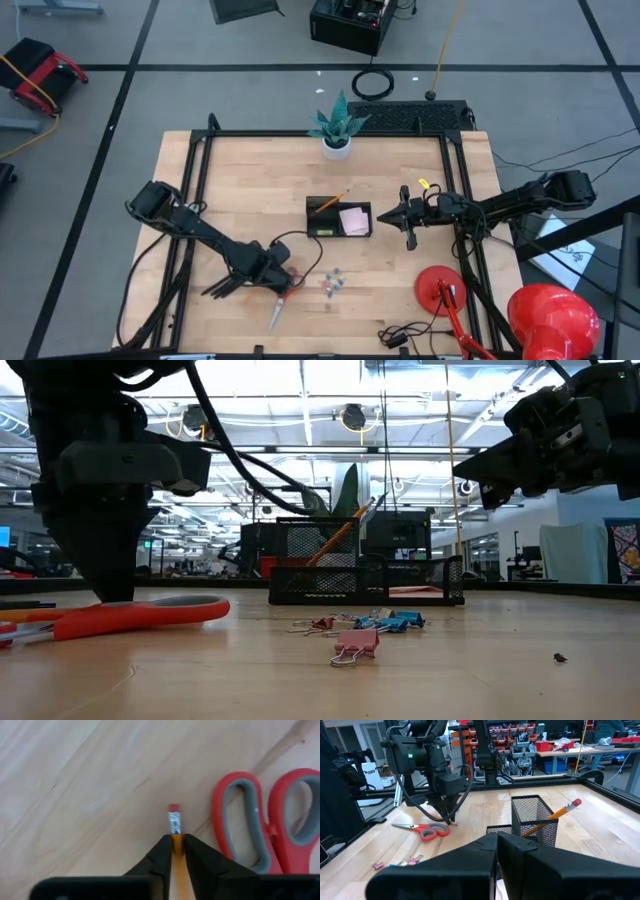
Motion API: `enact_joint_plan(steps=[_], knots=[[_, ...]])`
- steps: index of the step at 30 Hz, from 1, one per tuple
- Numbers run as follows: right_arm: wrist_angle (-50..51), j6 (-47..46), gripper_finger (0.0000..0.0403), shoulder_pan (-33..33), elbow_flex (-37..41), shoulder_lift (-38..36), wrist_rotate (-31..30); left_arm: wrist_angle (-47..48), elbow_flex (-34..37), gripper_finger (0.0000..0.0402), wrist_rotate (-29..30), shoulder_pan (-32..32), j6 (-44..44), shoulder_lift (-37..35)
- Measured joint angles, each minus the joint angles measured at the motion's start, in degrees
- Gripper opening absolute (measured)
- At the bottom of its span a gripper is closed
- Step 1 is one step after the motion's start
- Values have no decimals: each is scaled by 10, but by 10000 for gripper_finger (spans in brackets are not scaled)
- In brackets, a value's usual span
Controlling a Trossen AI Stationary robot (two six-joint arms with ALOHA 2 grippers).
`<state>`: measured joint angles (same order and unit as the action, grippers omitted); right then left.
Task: Pick and place office supplies into organizer
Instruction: Put the yellow pencil into the desk organizer
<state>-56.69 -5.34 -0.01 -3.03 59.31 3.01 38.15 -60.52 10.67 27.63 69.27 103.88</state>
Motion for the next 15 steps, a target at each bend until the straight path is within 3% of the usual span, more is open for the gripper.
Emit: enact_joint_plan(steps=[6, 15], knots=[[0, 0, 4, 0, 0, 0, 0, -43, 0, 5, 31, -1, -69, -6], [0, 0, 4, 0, 0, 0, 0, -47, -27, 16, 65, -20, -154, -47]])
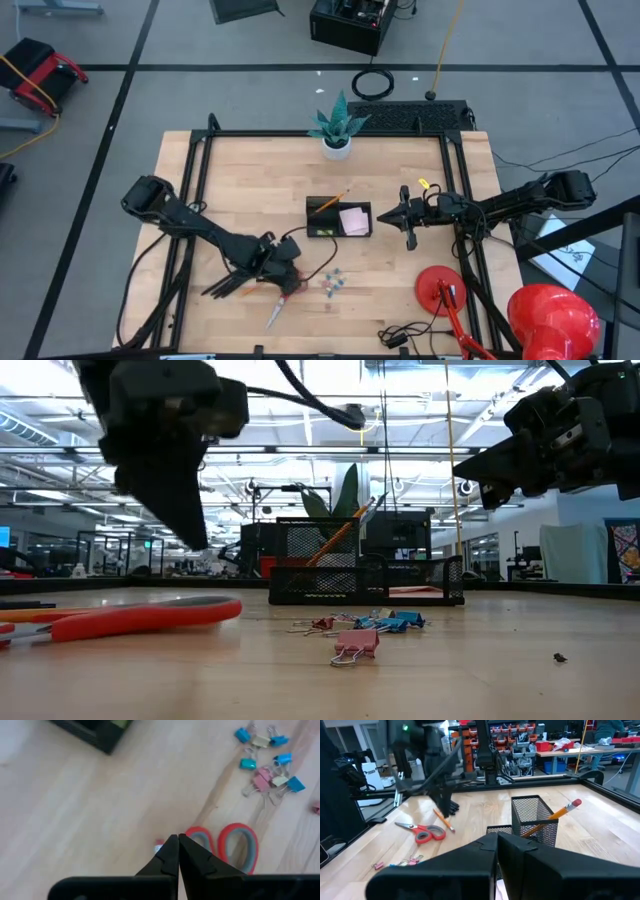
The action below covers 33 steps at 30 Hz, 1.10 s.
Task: Pick and place office supplies into organizer
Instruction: Put the yellow pencil into the desk organizer
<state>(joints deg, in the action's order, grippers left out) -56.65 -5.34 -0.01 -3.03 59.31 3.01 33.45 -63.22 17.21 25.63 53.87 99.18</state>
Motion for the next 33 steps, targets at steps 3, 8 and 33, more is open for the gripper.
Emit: enact_joint_plan(steps=[3, 8, 33], knots=[[3, 0, 4, 0, 0, 0, 0, 6, -1, 7, -16, -6, -23, -22], [5, 0, 4, 0, 0, 0, 0, 50, -1, 15, -69, -5, -54, -46], [3, 0, 4, 0, 0, 0, -2, 70, -1, 157, -115, -26, -102, 44]])
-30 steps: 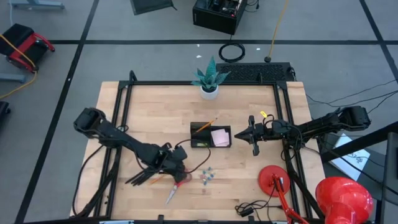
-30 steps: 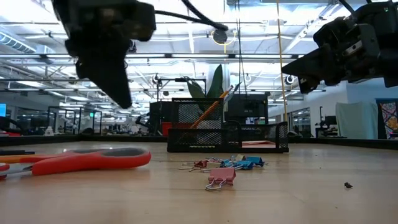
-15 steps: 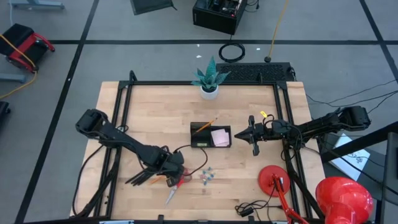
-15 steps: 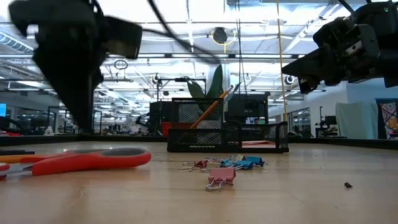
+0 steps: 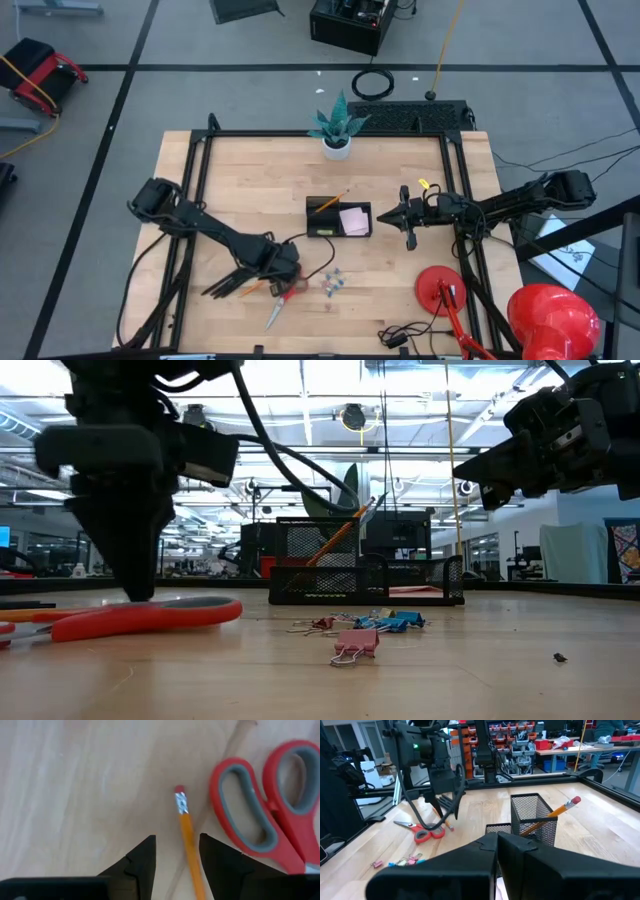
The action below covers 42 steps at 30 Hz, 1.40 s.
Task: Pick and place office supplies into organizer
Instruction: Put the yellow pencil into the desk organizer
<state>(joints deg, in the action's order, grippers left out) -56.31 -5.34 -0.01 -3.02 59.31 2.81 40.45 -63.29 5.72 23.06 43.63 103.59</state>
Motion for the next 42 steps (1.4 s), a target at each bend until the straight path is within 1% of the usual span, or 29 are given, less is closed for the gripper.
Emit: enact_joint_plan(steps=[4, 14, 25, 28, 34, 37, 39, 42], knots=[[0, 0, 4, 0, 0, 0, 0, -1, 0, 157, 3, -4, -10, 3], [0, 0, 4, 0, 0, 0, 0, -9, -3, 157, 2, -4, -40, 44], [0, 0, 4, 0, 0, 0, 0, -10, -2, 153, 5, -4, -40, 47], [0, 0, 4, 0, 0, 0, 0, -12, -2, 128, 4, -3, -40, 47], [0, 0, 4, 0, 0, 0, 0, -13, 0, 52, -1, -4, -52, 48], [0, 0, 4, 0, 0, 0, 0, -13, 0, 20, -1, -3, -61, 46], [0, 0, 4, 0, 0, 0, 0, -14, 0, 10, 2, -3, -64, 43], [0, 0, 4, 0, 0, 0, 0, -19, 0, 15, 6, -4, -65, 34]])
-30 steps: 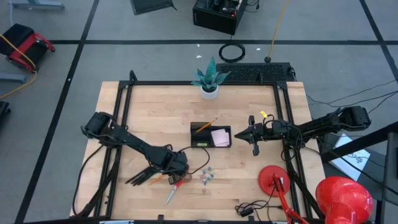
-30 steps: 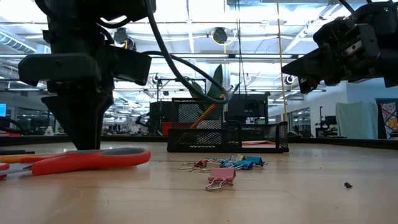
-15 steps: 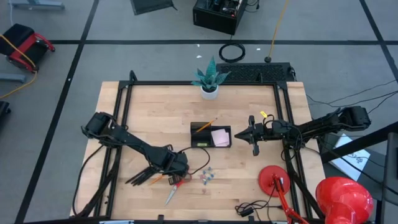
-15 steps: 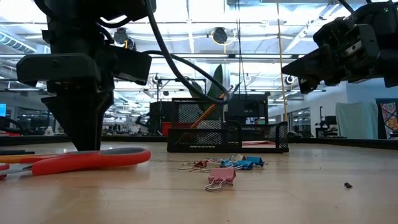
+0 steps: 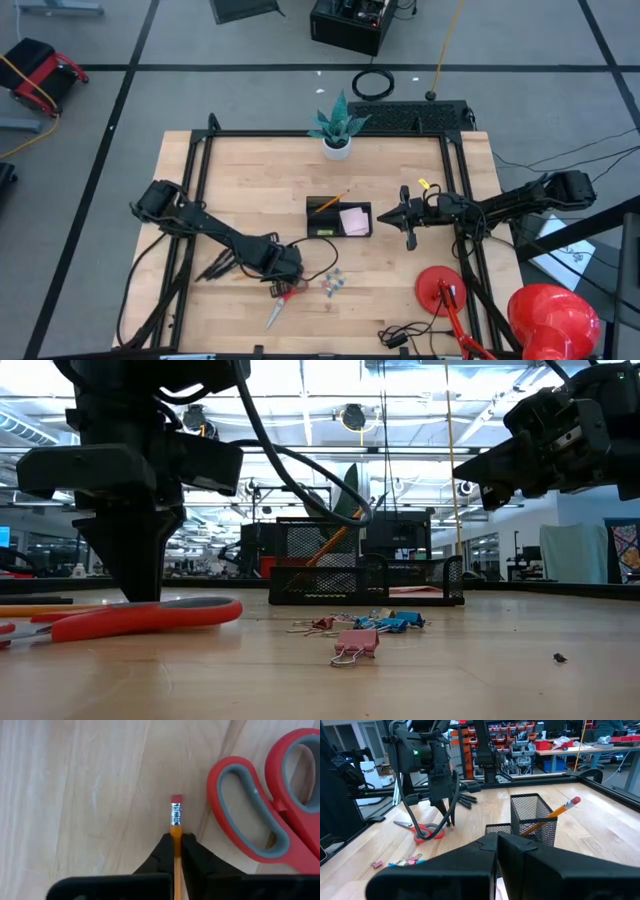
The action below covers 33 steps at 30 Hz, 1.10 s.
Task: Pick and place office supplies into organizer
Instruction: Put the yellow pencil into the desk organizer
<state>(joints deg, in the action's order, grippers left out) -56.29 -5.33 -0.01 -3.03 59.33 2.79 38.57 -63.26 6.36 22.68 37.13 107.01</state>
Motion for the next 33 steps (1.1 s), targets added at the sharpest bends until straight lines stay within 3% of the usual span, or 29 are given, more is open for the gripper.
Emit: enact_joint_plan(steps=[6, 16, 23, 29, 33], knots=[[0, 0, 4, 0, 0, 0, 0, -10, 2, 36, 9, 0, -12, -10], [0, 0, 4, 0, 0, 0, 0, -20, 1, 9, 61, -14, -18, -46], [-3, 0, 4, 0, 0, 0, 0, -42, 1, 33, 107, -29, -80, -109], [-5, 0, 4, 0, 0, 1, 0, -157, 0, 24, 165, -51, -192, -181], [-3, 0, 4, 0, 0, 1, 0, -268, 0, 15, 173, -72, -300, -218]])
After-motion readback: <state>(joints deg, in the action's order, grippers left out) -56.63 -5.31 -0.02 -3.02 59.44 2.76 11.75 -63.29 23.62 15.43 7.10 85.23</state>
